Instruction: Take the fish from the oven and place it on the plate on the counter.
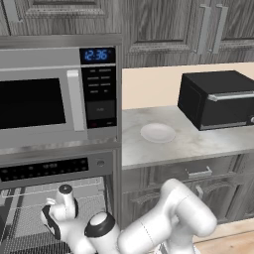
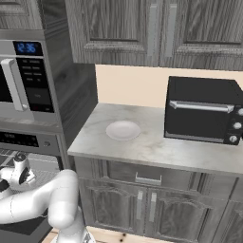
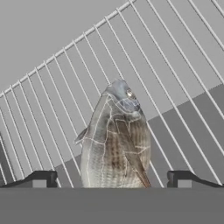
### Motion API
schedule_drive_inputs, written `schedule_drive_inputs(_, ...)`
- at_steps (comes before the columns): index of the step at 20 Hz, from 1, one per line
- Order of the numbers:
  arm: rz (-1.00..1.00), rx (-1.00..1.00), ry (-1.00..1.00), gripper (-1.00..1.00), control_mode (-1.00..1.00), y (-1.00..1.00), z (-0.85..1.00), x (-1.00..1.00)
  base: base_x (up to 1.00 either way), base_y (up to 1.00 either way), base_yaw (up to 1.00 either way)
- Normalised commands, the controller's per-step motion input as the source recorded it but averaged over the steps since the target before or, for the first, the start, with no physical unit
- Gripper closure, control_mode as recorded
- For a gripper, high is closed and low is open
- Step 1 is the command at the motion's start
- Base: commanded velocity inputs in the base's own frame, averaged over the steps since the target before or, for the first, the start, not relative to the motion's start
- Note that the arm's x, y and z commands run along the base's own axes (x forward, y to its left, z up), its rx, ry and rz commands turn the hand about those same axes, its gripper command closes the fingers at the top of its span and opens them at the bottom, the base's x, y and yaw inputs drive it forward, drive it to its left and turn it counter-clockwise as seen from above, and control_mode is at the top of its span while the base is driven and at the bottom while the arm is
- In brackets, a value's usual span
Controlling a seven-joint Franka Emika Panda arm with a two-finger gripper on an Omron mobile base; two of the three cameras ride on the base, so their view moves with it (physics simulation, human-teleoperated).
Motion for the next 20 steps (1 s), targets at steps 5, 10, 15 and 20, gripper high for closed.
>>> schedule_drive_inputs(5, -0.03, -0.07, 0.0, -1.0, -1.0, 0.0, -0.26, 0.0, 0.0, 0.0, 0.0)
schedule_drive_inputs(10, -0.04, -0.18, 0.04, -1.0, -1.0, 0.0, -0.46, 0.0, 0.0, 0.0, 0.0)
schedule_drive_inputs(15, -0.02, -0.22, 0.17, -1.0, -1.0, 0.01, -0.79, -0.02, 0.0, 0.0, 0.0)
schedule_drive_inputs(20, 0.0, -0.13, 0.11, -1.0, -1.0, 0.01, -0.86, -0.04, 0.0, 0.0, 0.0)
